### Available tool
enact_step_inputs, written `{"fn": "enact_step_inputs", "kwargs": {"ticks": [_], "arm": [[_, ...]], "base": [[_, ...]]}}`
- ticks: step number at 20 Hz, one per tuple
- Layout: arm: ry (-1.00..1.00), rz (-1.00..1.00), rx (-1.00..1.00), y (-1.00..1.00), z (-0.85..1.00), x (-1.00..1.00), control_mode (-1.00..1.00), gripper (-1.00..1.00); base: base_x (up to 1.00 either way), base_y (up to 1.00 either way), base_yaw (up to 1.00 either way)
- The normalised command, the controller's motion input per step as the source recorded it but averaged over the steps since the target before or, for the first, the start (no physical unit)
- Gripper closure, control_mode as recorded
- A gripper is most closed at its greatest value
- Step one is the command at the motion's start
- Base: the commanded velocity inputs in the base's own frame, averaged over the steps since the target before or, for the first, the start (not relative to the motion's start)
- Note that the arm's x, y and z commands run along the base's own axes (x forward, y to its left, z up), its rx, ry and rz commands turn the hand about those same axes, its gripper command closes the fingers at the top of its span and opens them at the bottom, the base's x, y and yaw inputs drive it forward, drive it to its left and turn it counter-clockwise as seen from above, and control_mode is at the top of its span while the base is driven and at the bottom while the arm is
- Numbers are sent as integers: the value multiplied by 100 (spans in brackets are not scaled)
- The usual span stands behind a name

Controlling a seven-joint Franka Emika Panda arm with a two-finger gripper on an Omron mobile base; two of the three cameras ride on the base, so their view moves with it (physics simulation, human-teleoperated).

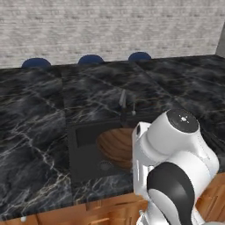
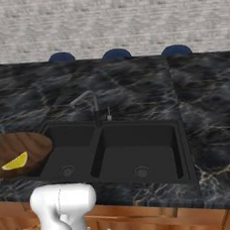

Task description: Pick the lemon wedge from the cabinet and place it in the bowl. Then pick the bowl and place it in the sink. Then turn on the sink facuet.

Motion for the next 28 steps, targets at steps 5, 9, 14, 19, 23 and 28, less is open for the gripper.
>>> {"fn": "enact_step_inputs", "kwargs": {"ticks": [5,9,14,19,23,28], "arm": [[0,0,-1,0,-54,92,-100,100],[0,0,-1,0,-59,99,-100,100],[-1,0,-2,0,-66,77,-100,100],[-6,0,0,0,-65,41,-100,100],[0,0,0,0,-50,51,-100,100],[0,-2,0,5,-35,53,-100,100]], "base": [[0,0,0],[0,0,0],[0,0,0],[0,0,0],[0,0,0],[0,0,0]]}}
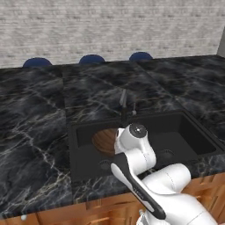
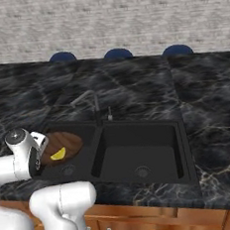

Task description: Pick the lemon wedge from the cabinet and place it in the bowl. Then pick the bowl and place it in the sink. Then turn on the sink facuet.

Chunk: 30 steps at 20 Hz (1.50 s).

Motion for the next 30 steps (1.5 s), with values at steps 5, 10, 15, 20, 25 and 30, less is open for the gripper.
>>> {"fn": "enact_step_inputs", "kwargs": {"ticks": [5,10,15,20,25,30], "arm": [[0,-9,0,33,-30,45,-100,100],[0,-11,0,32,-37,42,-100,100],[0,-12,0,4,-28,27,-100,100],[3,-16,0,2,-1,21,-100,100],[10,-14,0,5,-5,20,-100,100],[14,-10,0,7,-6,25,-100,100]], "base": [[0,0,0],[0,0,0],[0,0,0],[0,0,0],[0,0,0],[0,0,0]]}}
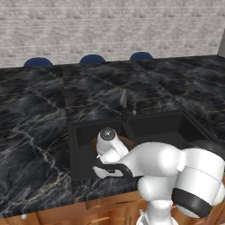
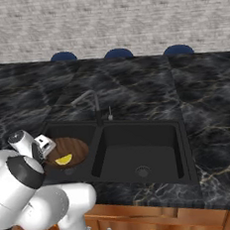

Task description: Pick the lemon wedge from the cabinet and place it in the bowl. Then pick the bowl and place it in the sink. Then turn on the sink facuet.

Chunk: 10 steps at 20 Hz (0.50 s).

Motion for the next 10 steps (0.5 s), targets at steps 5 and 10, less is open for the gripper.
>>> {"fn": "enact_step_inputs", "kwargs": {"ticks": [5,10], "arm": [[12,-6,0,13,-27,28,-100,100],[6,-3,0,1,-40,22,-100,100]], "base": [[0,0,0],[0,0,0]]}}
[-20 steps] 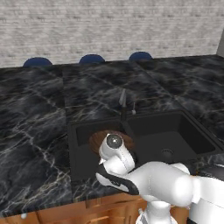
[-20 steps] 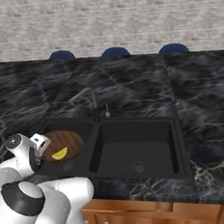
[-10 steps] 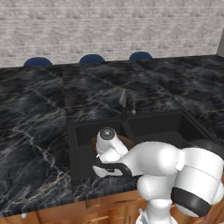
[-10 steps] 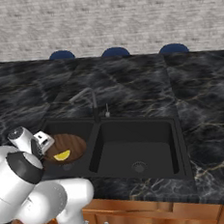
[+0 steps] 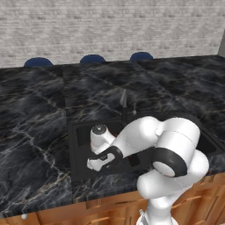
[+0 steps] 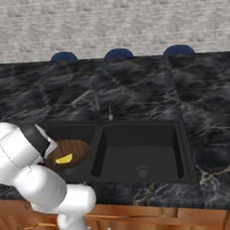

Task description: Pick the lemon wedge from the cabinet and place it in the bowl. Then pick the bowl and place it in the sink. Then turn on the sink facuet.

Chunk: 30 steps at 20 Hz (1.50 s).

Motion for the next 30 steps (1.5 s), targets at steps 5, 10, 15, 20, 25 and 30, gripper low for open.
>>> {"fn": "enact_step_inputs", "kwargs": {"ticks": [5,10,15,20,25,30], "arm": [[2,-1,1,0,-26,2,-100,100],[0,-1,6,0,50,-5,-100,-100],[0,-2,4,0,58,0,-100,-100],[0,-4,5,0,64,0,-100,-100],[-3,-6,11,-6,79,-18,-100,-100],[-11,0,19,-49,54,-38,-100,-100]], "base": [[0,0,0],[0,0,0],[0,0,0],[0,0,0],[0,0,0],[0,0,0]]}}
